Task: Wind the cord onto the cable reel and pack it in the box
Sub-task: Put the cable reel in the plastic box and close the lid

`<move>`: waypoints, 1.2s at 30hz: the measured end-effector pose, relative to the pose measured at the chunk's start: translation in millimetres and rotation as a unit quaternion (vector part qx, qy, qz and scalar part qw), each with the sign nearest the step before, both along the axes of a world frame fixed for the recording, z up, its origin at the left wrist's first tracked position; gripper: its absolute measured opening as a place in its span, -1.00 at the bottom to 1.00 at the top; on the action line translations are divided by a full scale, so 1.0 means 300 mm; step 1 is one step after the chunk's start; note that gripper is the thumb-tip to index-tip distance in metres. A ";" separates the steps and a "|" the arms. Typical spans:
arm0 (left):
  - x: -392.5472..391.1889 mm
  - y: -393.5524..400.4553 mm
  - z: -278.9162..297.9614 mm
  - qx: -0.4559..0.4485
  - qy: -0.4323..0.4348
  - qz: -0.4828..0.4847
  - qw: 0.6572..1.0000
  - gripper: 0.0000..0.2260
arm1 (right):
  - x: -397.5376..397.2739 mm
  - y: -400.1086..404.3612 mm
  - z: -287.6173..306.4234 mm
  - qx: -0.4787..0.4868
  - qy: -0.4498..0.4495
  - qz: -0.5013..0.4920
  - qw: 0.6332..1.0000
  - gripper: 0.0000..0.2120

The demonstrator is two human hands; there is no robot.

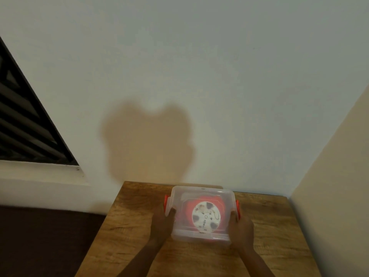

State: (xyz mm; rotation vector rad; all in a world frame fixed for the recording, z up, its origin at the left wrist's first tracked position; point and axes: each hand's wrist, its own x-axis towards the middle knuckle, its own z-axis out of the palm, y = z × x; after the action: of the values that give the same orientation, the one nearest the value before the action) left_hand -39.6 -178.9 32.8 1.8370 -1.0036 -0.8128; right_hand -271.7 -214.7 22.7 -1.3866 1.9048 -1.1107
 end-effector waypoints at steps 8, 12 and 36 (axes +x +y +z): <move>-0.016 -0.005 0.011 -0.013 -0.128 -0.033 0.991 -0.75 | 0.005 0.004 0.007 0.001 -0.006 -0.005 1.000 -0.71; -0.014 -0.006 0.023 -0.006 -0.092 -0.052 0.994 -0.75 | 0.004 0.011 0.020 0.004 -0.036 0.004 0.999 -0.71; -0.566 -0.306 0.269 0.102 0.159 -0.180 0.965 -0.70 | -0.671 -0.151 0.179 -0.040 -0.128 -0.128 0.983 -0.73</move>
State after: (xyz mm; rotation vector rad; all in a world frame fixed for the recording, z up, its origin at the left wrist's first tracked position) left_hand -209.4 -270.7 113.4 1.6365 -1.0885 -1.4292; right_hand -473.1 -260.1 76.3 -0.9976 1.9016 -1.4273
